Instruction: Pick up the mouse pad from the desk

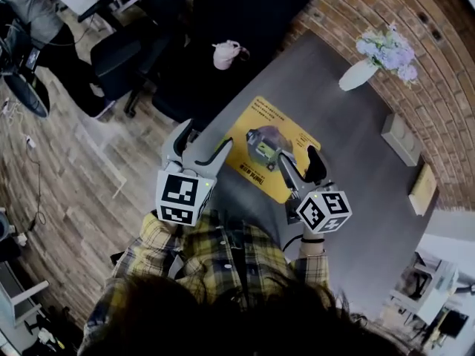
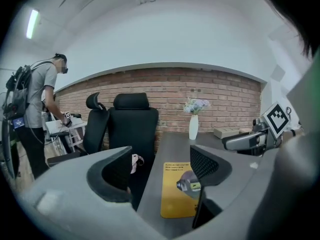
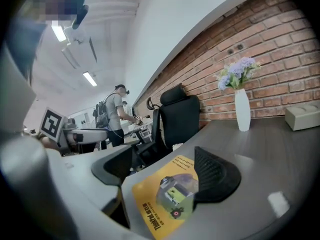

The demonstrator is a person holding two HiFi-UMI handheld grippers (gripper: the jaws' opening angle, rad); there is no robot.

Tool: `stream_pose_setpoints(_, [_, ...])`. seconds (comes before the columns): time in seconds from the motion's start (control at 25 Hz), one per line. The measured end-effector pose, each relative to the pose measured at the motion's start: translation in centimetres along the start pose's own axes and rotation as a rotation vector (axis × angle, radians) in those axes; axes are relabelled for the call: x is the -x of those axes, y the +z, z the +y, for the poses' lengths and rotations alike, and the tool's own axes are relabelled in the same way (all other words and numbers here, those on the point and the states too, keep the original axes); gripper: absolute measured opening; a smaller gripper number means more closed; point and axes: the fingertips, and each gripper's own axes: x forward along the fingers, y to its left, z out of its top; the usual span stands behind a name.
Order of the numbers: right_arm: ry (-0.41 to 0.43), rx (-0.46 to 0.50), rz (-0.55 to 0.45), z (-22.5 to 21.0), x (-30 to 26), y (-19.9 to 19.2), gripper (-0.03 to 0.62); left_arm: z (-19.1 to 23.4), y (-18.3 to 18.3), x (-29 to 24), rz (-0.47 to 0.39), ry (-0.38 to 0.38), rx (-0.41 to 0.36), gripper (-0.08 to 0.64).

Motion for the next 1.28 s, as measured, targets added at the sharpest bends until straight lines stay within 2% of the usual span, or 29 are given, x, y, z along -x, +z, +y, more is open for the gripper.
stream_pose_setpoints(0.24, [-0.158, -0.051, -0.057, -2.4, 2.2, 0.7, 0.365, -2.1, 1.7, -4.8, -0.002, -0.172, -0.047, 0.357])
stream_pose_setpoints(0.52, [-0.364, -0.127, -0.086, -4.5, 4.3, 0.6, 0.365, -4.2, 1.6, -10.1, 0.054, -0.375, -0.079, 0.357])
stream_pose_setpoints(0.68, [-0.438, -0.171, -0.094, -5.0, 5.1, -0.2, 0.365, -5.3, 0.9, -11.8, 0.087, -0.451, -0.103, 0.357])
stream_pose_setpoints(1.0, [-0.504, -0.22, -0.094, -5.6, 6.3, -1.4, 0.365, -7.2, -0.4, -13.0, 0.135, -0.528, -0.135, 0.357])
stream_pose_setpoints(1.28, [-0.482, -0.223, -0.073, -6.1, 6.5, -1.9, 0.365, -8.2, -1.4, -13.7, 0.157, -0.508, -0.146, 0.357])
